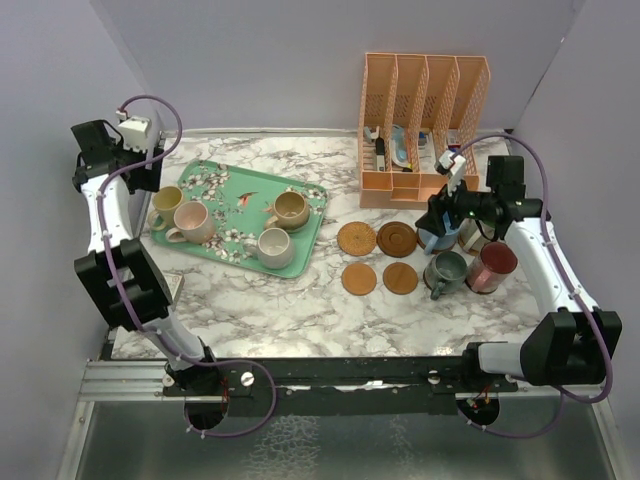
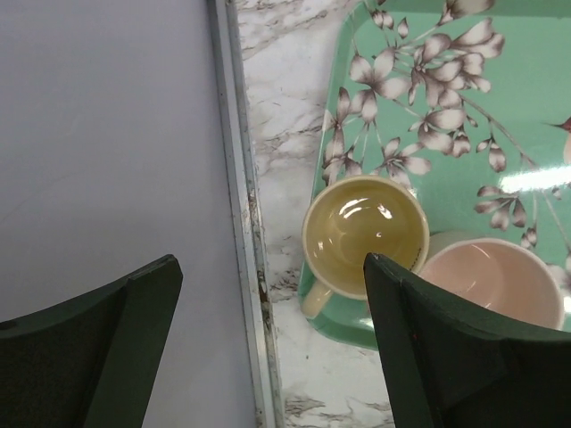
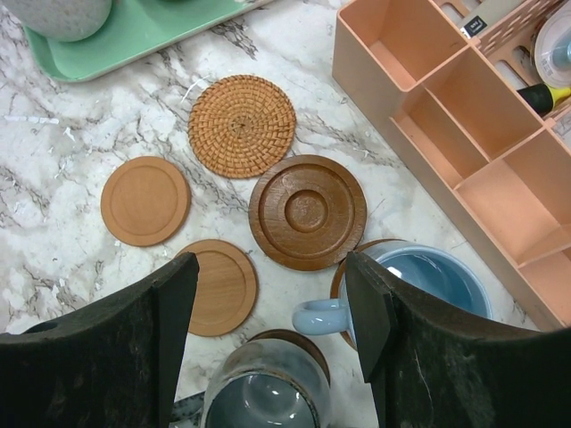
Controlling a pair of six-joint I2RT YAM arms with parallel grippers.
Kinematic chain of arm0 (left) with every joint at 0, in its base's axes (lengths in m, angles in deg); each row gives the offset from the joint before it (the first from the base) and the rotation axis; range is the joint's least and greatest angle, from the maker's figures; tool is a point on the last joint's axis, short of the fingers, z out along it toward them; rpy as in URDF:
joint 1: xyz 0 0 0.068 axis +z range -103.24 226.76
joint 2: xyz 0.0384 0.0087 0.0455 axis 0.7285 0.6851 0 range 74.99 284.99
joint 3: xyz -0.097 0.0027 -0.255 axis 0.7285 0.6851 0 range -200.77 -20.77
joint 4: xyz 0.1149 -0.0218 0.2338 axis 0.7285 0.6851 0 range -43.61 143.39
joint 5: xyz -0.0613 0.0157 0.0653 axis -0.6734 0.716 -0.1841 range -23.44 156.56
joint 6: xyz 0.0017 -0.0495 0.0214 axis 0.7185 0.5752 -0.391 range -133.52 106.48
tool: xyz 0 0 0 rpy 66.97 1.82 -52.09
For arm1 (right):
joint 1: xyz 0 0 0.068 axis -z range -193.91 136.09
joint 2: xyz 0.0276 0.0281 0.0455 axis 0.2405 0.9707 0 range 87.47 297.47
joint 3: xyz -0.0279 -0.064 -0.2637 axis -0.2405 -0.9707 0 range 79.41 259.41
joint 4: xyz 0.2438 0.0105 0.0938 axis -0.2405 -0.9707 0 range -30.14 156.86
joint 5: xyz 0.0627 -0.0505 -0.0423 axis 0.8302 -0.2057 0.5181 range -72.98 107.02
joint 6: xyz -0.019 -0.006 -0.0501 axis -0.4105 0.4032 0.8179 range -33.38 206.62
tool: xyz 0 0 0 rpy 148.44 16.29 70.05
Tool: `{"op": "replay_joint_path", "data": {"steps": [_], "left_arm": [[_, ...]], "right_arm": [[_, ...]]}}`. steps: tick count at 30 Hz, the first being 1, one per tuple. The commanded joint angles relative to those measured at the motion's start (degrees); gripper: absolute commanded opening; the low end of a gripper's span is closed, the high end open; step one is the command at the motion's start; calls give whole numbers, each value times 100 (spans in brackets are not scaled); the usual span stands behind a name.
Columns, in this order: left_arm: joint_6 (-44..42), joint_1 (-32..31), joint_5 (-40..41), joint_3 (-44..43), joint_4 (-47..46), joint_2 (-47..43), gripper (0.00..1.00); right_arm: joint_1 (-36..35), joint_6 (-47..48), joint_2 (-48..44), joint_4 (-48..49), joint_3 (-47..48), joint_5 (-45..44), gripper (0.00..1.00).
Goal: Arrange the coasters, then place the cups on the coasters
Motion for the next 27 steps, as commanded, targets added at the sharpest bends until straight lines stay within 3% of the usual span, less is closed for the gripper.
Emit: {"op": "replay_joint_path", "data": {"steps": [1,13,27], "left_arm": [[-797,28,57,-439,472,596,85],[-1770,19,-172,-1947,1719,2245,73],[-2612,-518,242,-2798,2430,3073,54]], "right_arm": [[-67,133,30,-47,-16,64,68],[-238,258,279,-92,-52,-258,68],[-509,332,467,-30,-115,-675,68]]}}
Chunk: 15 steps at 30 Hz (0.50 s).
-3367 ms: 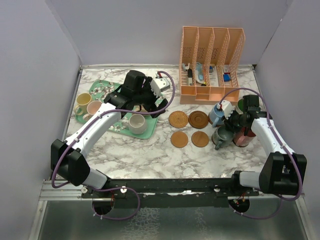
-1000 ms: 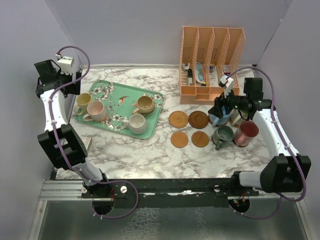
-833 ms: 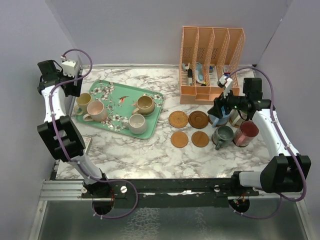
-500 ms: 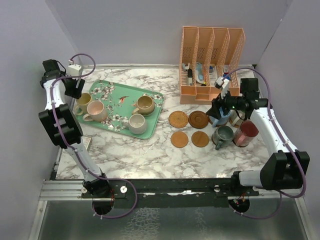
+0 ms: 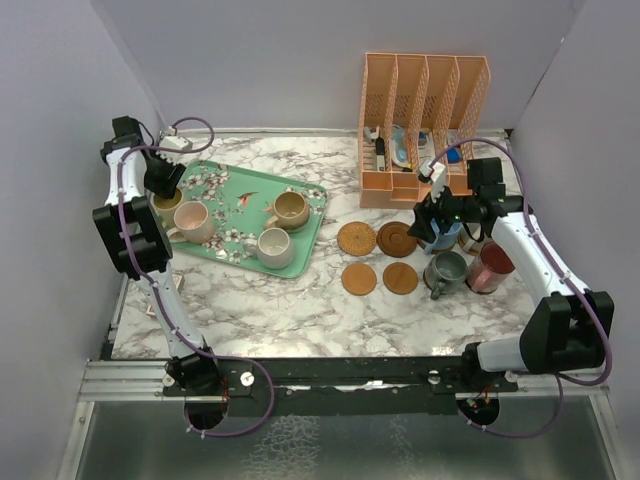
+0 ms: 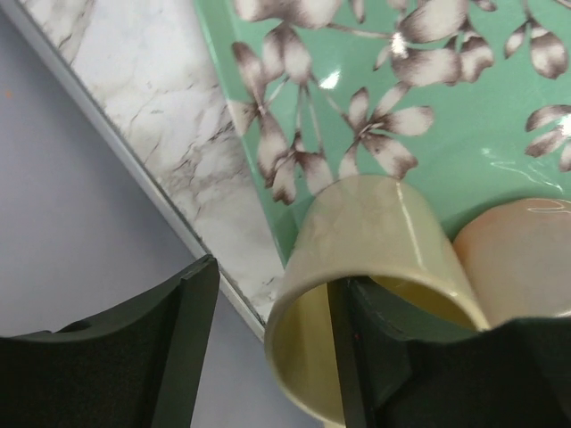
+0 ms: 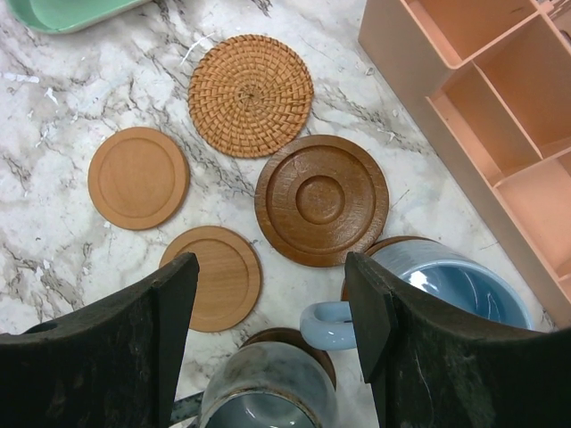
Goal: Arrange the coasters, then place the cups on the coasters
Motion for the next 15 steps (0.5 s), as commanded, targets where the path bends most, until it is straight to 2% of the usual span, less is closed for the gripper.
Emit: {"op": "replay_joint_path", "data": {"steps": [1,15], "left_arm": [[-374,-159,210,-299,319,181,52],[-788,-201,463,-467,578,184,21]], "right_arm": [[-99,86,107,27,-47,-258,68],[-159,92,54,73,-58,-276,68]]}}
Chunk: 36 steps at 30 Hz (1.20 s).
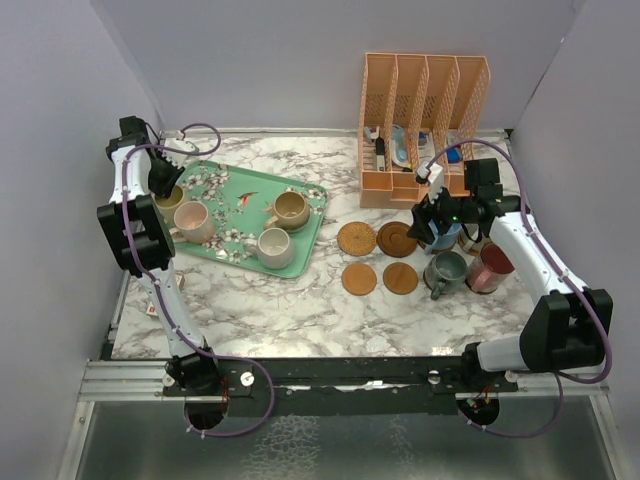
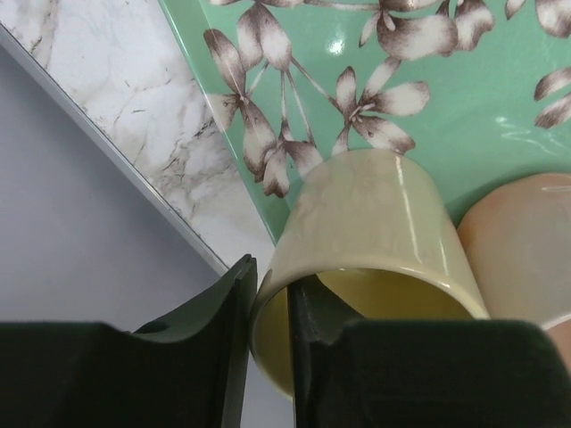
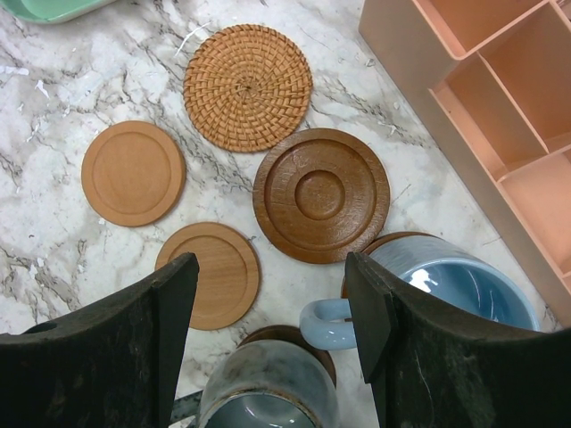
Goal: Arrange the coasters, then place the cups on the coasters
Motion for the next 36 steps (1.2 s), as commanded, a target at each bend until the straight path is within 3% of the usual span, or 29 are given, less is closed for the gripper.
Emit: {"op": "replay_joint_path", "data": {"steps": [1,6,10,19,26,36], "left_arm": [[-400,12,199,-231,165,-32,19],[-625,5,376,-432,167,18,5],[-799,-26,395,-568,173,-37,0],[-995,-152,264,-968,160,-576,0],[-590,-410,77,-1095,-17,-1190,0],[1051,-1427,-197,288,-973,-2641,0]], "right_arm": [[-32,87,-31,64,-23,-93,68],[-37,82,-32,80,-42,-148,68],[-37,82,-15,93,-62,-196,68],[-34,49,-3,145,-67,-224,68],[-37,-97,-65,332,-89,-196,70],[-54,-714,-12,645,320,-428,70]]}}
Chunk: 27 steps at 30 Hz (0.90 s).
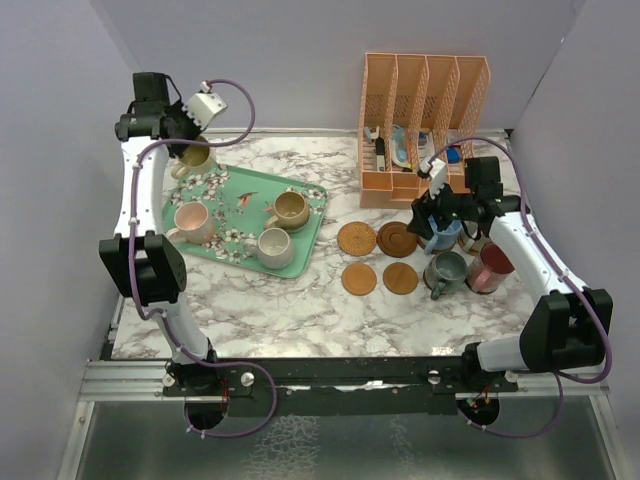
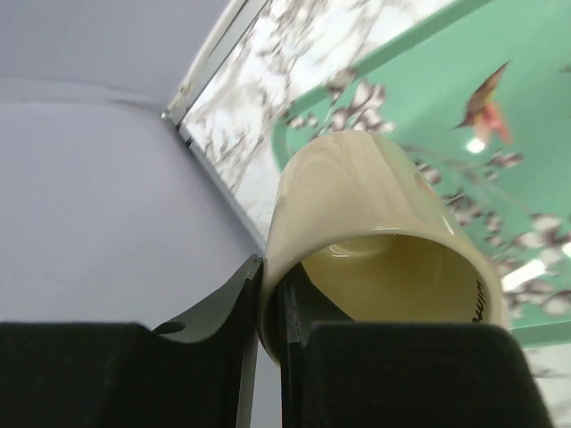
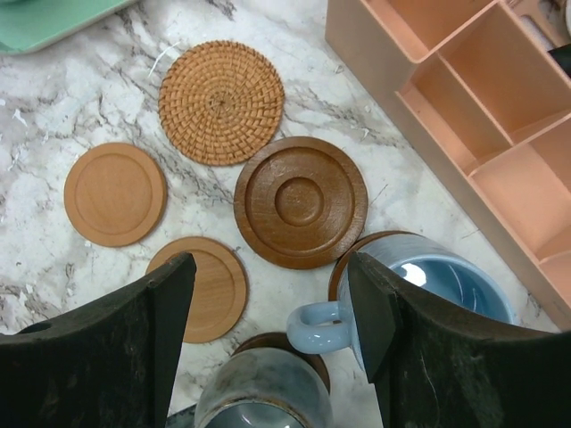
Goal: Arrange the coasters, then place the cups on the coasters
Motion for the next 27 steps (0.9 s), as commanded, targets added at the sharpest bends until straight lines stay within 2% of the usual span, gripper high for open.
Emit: {"op": "replay_joint_path", "data": {"steps": [1,7,19,27], "left_arm": [[1109,-527,-318,635,-814,-905,0],[2382,-1587,78,1293,-1633,-1515,0],[4583,-3390,918,1276,-2847,-921,0],[5711,-4674,3267,1126,-3346,-467,0]], "right_arm": [[-62,-432,-2,372,415,-175,70],[-302,-808,152,456,969,-30,70],[-992,-2088,771,1276,2154,253,67],[-1217,-2880,843,1693,2363,29,68]]}}
